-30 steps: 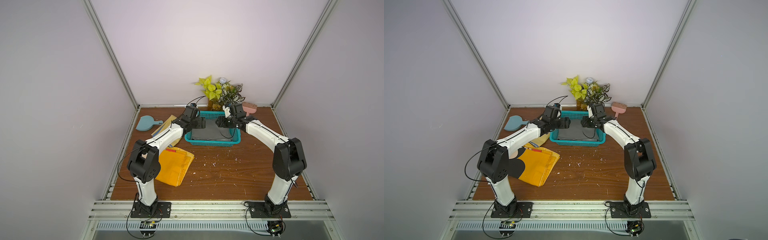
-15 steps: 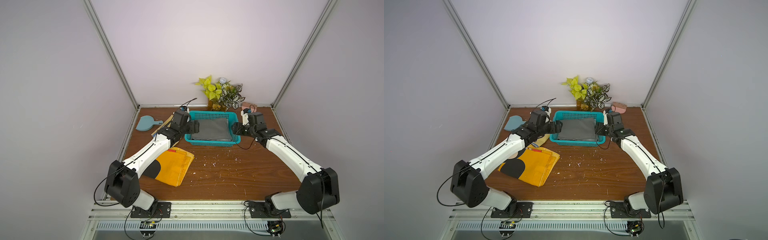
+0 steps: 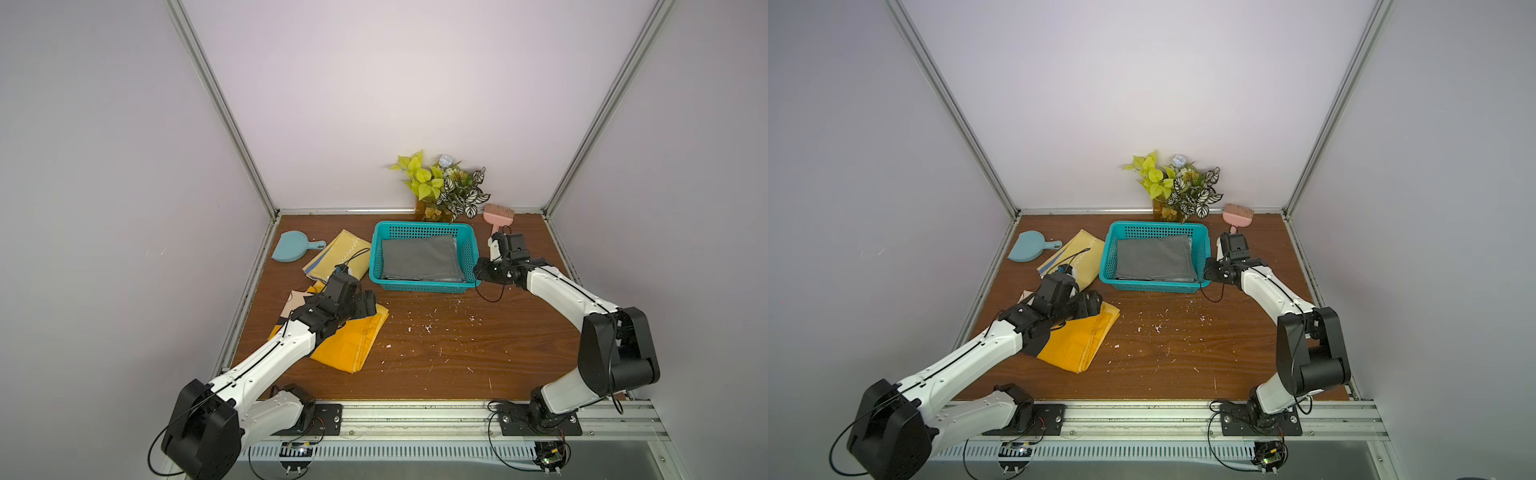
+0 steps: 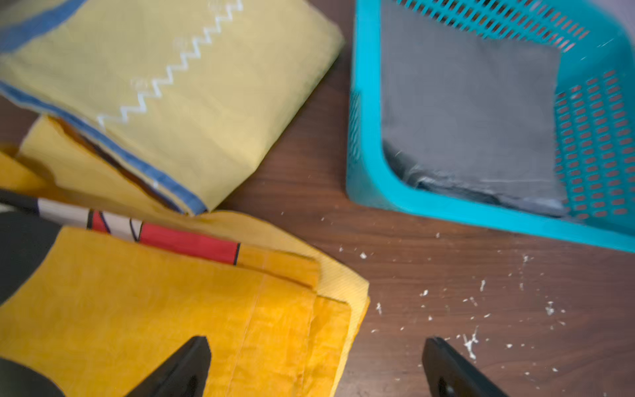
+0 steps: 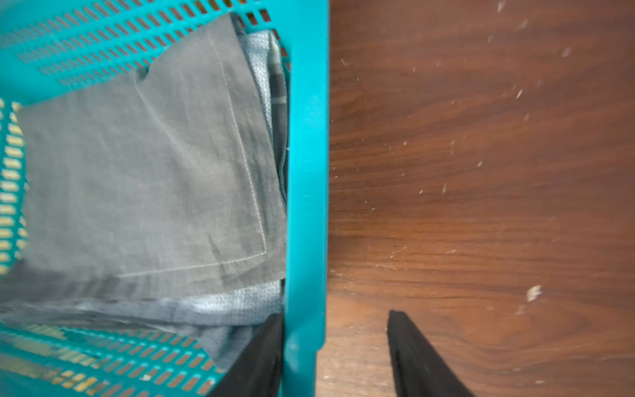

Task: Put the folded pillowcase in the basket
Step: Move the pillowcase to the center of the board.

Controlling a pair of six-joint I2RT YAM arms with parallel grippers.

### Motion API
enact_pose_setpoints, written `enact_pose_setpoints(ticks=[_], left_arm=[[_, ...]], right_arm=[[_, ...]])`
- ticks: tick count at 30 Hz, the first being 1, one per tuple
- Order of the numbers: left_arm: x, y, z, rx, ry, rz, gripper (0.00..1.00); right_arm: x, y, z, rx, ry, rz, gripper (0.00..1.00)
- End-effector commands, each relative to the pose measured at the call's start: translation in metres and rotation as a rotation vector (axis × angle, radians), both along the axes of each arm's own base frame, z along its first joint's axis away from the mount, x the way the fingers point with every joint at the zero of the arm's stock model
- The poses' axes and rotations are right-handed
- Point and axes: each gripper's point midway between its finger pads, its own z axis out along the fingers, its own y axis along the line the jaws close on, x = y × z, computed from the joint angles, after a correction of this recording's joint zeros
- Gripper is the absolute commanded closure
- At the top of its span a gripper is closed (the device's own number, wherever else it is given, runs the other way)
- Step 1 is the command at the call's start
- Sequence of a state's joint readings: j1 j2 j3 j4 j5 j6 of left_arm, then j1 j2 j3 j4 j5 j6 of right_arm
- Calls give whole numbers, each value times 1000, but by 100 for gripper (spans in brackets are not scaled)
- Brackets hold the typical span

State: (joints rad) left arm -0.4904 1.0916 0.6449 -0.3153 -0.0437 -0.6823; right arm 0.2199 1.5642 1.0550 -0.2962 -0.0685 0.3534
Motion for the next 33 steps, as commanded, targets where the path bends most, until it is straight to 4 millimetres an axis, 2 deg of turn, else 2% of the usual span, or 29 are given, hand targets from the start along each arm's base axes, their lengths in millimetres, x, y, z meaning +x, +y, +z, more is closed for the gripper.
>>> enact_pose_setpoints(ticks=[1, 4, 13, 18, 19, 20, 23, 24, 28, 33], left_arm=[[-11, 5, -16, -39, 42, 37, 4], [-17, 7, -22, -46, 53, 46, 4], [-20, 10, -23, -55, 51, 58, 4], [-27, 16, -44, -12, 100, 69, 3], [-29, 20, -49, 7, 116, 84, 4], [-31, 24, -53, 22, 134, 107, 5], [-35, 30, -65, 46, 164, 126, 11], [-36, 30, -69, 44, 173, 128, 14], [-40, 26, -83, 35, 215, 117, 25], [-43, 9, -91, -28, 252, 62, 27]], right_arm=[[4, 0, 5, 12, -25, 6, 59], [1, -1, 0, 17, -20, 2, 67], [-4, -7, -5, 36, -10, -43, 97], [-3, -3, -5, 83, -20, -55, 100], [-3, -1, -4, 95, -23, -54, 91], [-4, 0, -3, 108, -26, -50, 76], [-6, 6, 3, 149, -41, -35, 47], [-7, 6, 7, 154, -52, -35, 45], [-14, 4, 31, 165, -115, -35, 44], [-29, -1, 62, 161, -179, -29, 43]])
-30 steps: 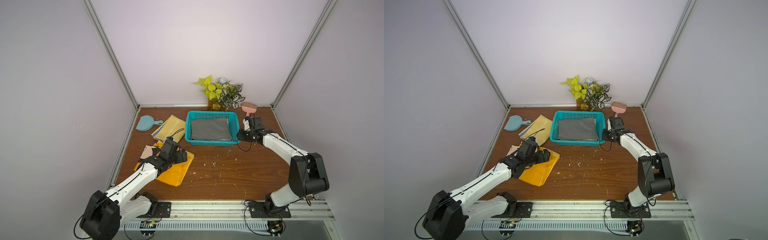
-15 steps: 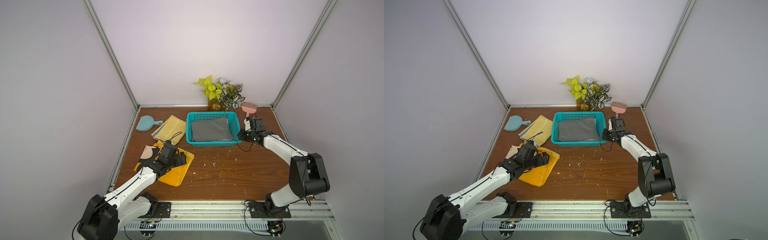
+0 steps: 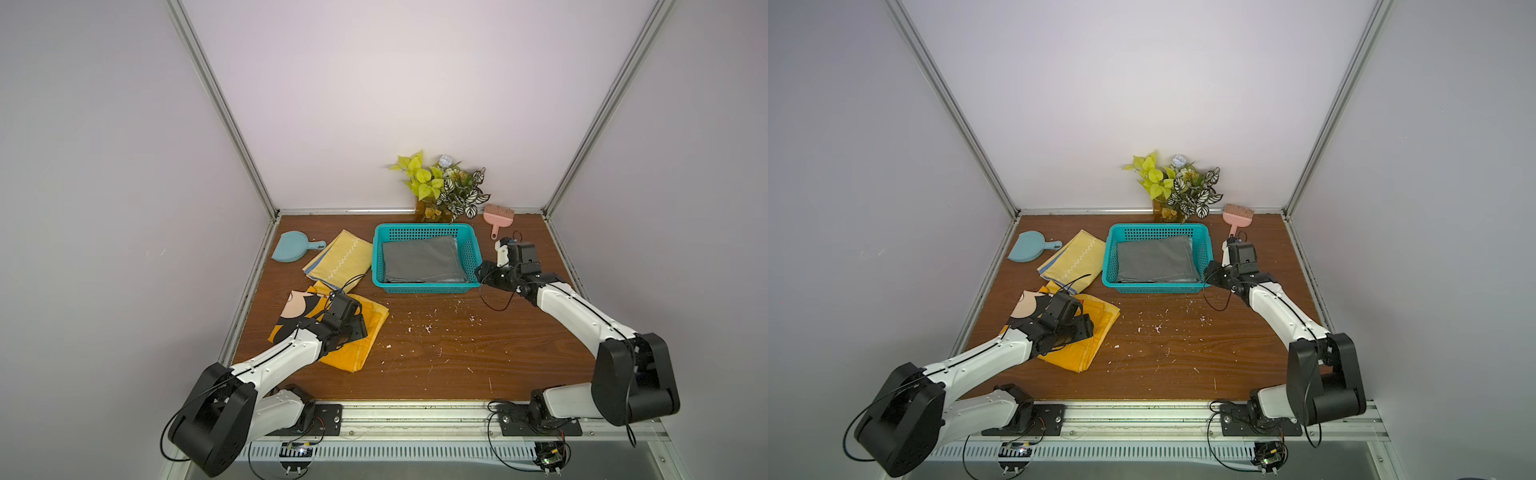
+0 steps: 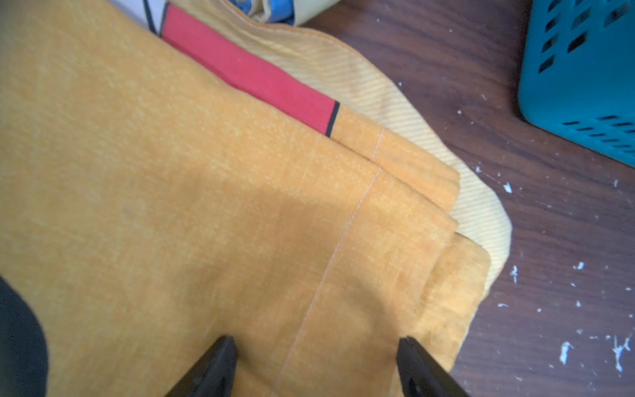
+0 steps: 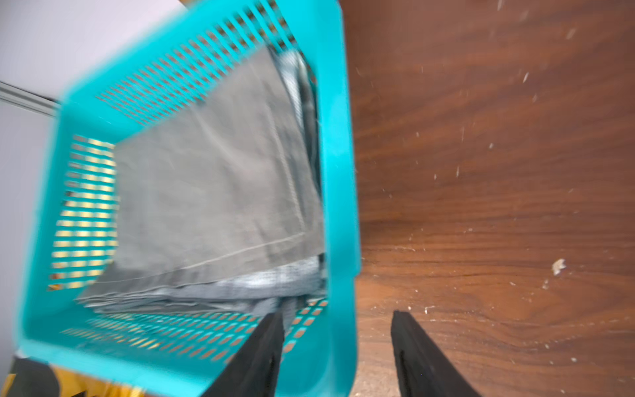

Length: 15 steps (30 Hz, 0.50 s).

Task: Put the folded pillowcase in the basket
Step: Move the pillowcase to the center of the board.

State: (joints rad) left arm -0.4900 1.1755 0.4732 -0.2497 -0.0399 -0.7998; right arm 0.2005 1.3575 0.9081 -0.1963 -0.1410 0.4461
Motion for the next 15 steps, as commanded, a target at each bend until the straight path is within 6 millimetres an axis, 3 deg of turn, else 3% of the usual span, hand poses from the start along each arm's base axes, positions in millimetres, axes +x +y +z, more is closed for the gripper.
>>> enact_pose_setpoints(ticks=[1, 8, 15], left_arm=[[-9, -15, -12, -81, 50, -38, 27], [-27, -77, -14, -174, 65, -176, 24], [-42, -175, -7, -291, 71, -363, 20]], right_arm=[[-10, -3, 32, 7, -72, 3, 42], [-31, -16, 57, -38, -99, 4, 38], [-46, -8, 41, 16, -57, 43, 36]])
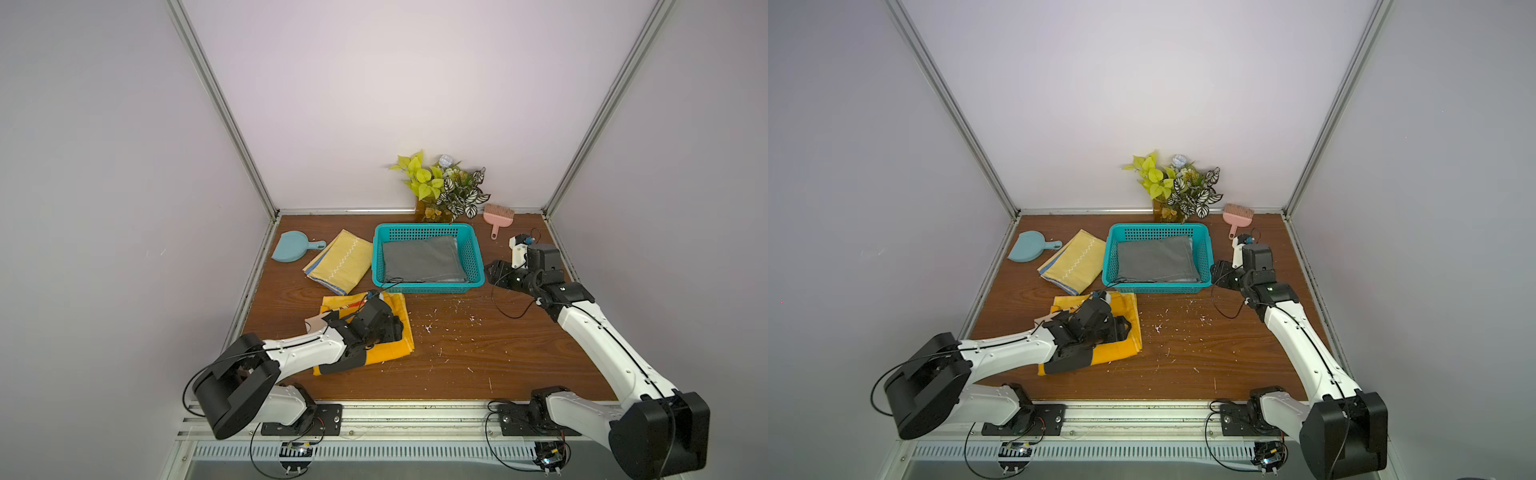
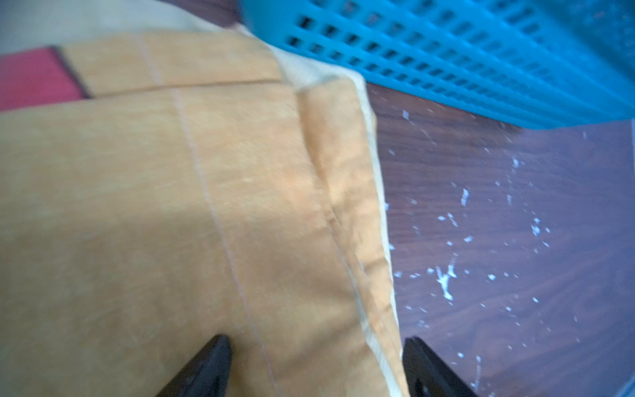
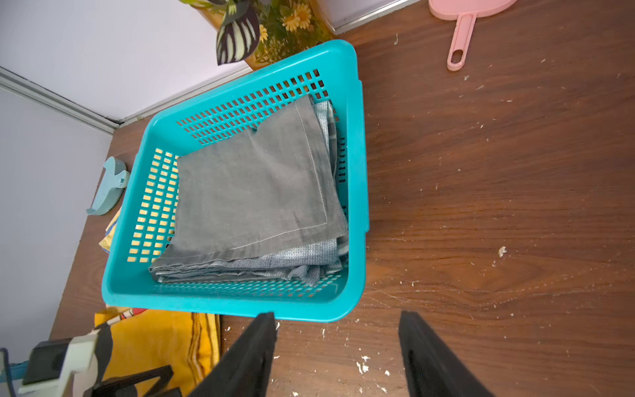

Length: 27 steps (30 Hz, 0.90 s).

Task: Put the folded pillowcase in the basket
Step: Move the pillowcase to the center of the board.

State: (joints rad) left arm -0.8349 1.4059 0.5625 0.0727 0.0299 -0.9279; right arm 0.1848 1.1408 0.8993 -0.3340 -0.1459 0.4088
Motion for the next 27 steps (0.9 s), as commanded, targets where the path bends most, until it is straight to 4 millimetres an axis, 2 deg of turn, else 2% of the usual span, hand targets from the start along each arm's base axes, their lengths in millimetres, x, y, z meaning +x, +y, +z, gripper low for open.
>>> enact_pose_setpoints(ticks=[1, 7, 10, 16, 20, 27], left_arm=[[-33, -48, -19, -46, 134, -133, 19], [-38, -109, -26, -6, 157, -305, 18], [-46, -135, -26, 1, 156, -380, 18], [-62, -166, -20, 13, 146, -504, 16], [-63, -164, -5, 12, 123, -506, 12], [-53, -117, 44, 100, 28, -385, 2]], right_arm=[[-13, 7, -10, 39, 30, 44, 35], [-30, 20, -37, 122, 78, 90, 34], [-36, 20, -46, 126, 92, 93, 34], [-42, 25, -60, 136, 116, 129, 33], [-44, 31, -75, 156, 147, 159, 33], [-51, 36, -110, 150, 232, 199, 33]])
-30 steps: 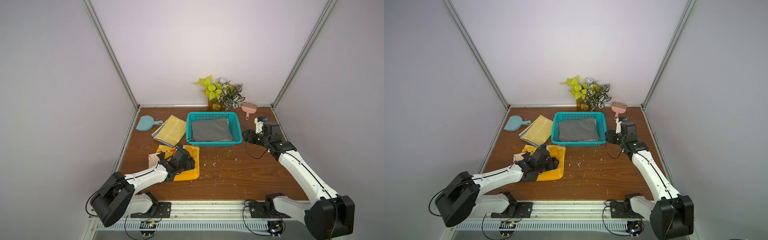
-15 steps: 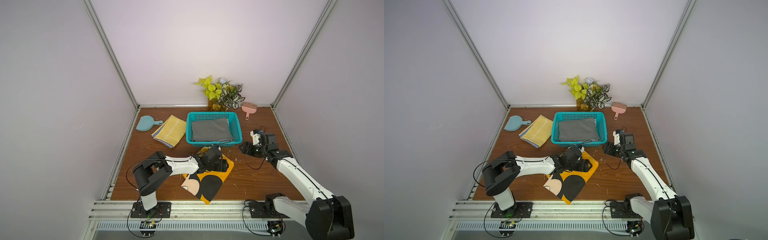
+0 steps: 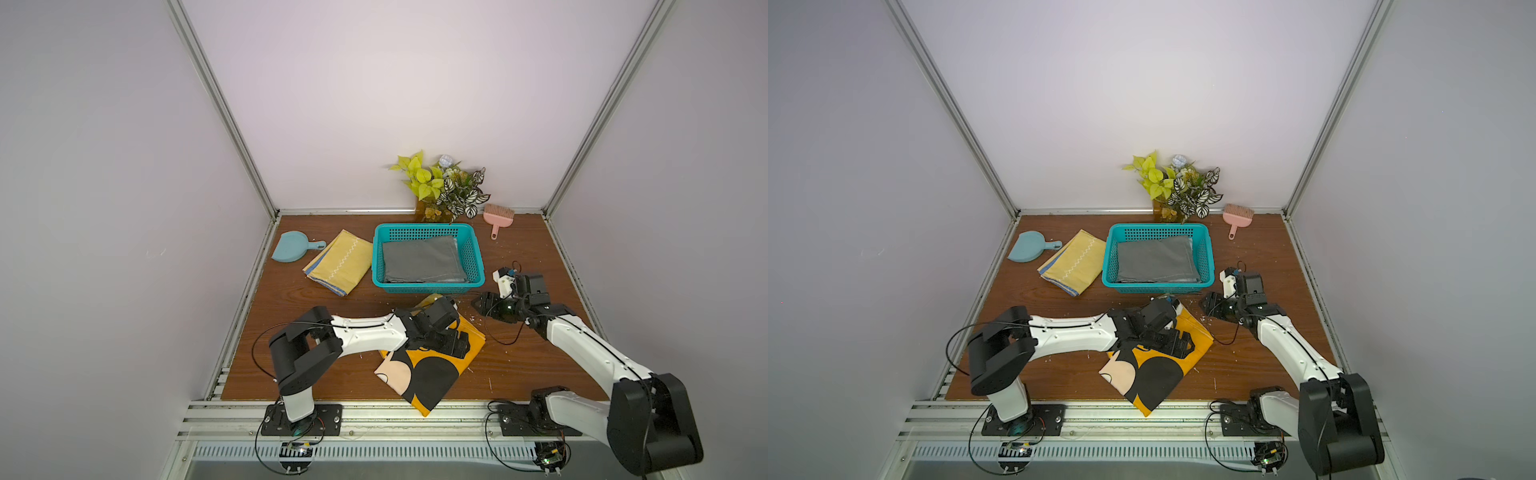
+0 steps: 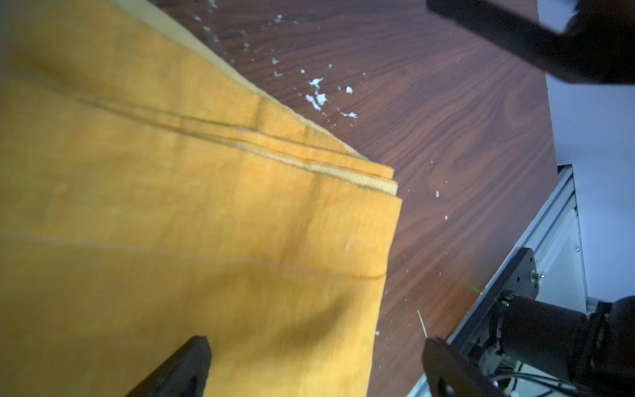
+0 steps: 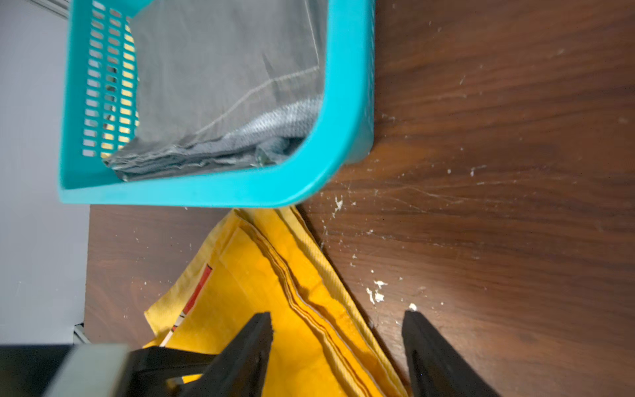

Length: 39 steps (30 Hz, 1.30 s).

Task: Put the folded pillowcase in the basket
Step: Move the pillowcase to the center of the board, then pick up the pillowcase from the center of the board.

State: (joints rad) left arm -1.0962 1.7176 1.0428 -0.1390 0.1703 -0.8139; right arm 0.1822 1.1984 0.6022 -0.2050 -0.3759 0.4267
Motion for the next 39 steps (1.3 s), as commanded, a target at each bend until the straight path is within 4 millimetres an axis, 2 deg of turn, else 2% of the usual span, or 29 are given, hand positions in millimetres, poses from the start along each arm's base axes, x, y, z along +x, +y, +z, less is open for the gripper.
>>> enact_pose_setpoints(ticks=[1, 5, 9, 11, 17, 20, 23, 31, 35, 37, 39], left_arm=[[1, 41, 17, 99, -50, 82, 1], [2, 90, 21, 133, -45, 213, 1], [-7, 145, 2, 137, 8, 344, 1], [-13, 161, -8, 116, 24, 382, 1], [-27, 189, -31, 87, 68, 478, 1], [-27, 195, -37, 80, 62, 509, 1], [-26, 191, -42, 43, 64, 515, 1], [-13, 167, -45, 30, 55, 485, 2], [-11, 161, -51, 88, 65, 457, 11], [-11, 160, -52, 98, 65, 449, 20], [-10, 159, -52, 97, 61, 446, 33]], right_arm=[[1, 10, -1, 20, -21, 60, 33], [-3, 21, -11, -3, -5, 105, 34], [-11, 30, -19, -18, 4, 141, 33], [-14, 31, -24, -20, 13, 145, 33], [-27, 36, -38, -15, 46, 178, 26], [-32, 39, -46, -15, 59, 191, 20], [-34, 43, -53, -21, 71, 203, 19], [-46, 57, -65, -34, 108, 259, 26], [-57, 56, -71, -52, 135, 270, 31], [-64, 54, -73, -64, 144, 267, 34], [-68, 50, -74, -70, 144, 255, 43]])
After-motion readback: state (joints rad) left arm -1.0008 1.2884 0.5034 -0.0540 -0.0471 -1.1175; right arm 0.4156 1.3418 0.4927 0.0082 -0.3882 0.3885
